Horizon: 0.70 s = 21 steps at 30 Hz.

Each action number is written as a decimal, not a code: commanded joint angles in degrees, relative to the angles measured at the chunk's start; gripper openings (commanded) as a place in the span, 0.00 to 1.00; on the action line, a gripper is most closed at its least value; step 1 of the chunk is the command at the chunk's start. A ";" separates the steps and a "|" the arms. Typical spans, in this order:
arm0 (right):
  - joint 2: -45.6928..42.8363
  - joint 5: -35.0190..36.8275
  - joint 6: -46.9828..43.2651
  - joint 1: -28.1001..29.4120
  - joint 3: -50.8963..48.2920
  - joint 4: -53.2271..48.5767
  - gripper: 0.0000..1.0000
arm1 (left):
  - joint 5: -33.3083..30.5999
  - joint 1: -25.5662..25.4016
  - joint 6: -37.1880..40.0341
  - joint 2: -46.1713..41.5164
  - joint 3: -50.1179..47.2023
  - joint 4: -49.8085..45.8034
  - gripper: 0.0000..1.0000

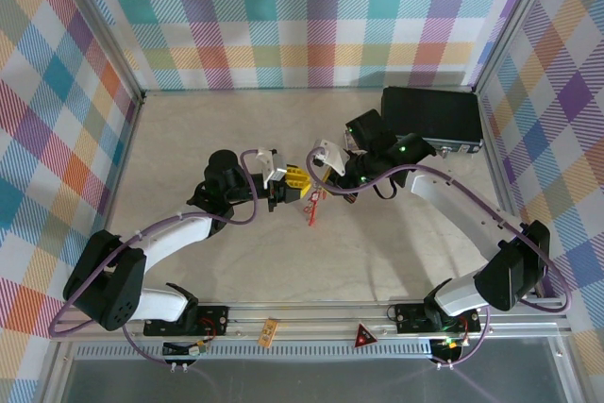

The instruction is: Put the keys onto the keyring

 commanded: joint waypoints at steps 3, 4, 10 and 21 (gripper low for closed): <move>0.54 -0.94 -1.66 0.78 2.28 -0.18 0.00 | 1.96 -1.03 3.09 0.16 2.55 -3.50 0.21; 0.54 -0.83 -1.62 0.76 2.19 -0.10 0.00 | 2.03 -1.13 3.28 0.33 2.72 -3.94 0.21; 0.40 -1.18 -1.49 0.86 2.05 0.54 0.00 | 2.50 -1.56 4.01 0.98 3.41 -5.58 0.20; 0.49 -2.16 -1.22 1.39 1.92 0.33 0.00 | 2.11 -2.63 5.80 1.60 4.37 -7.82 0.17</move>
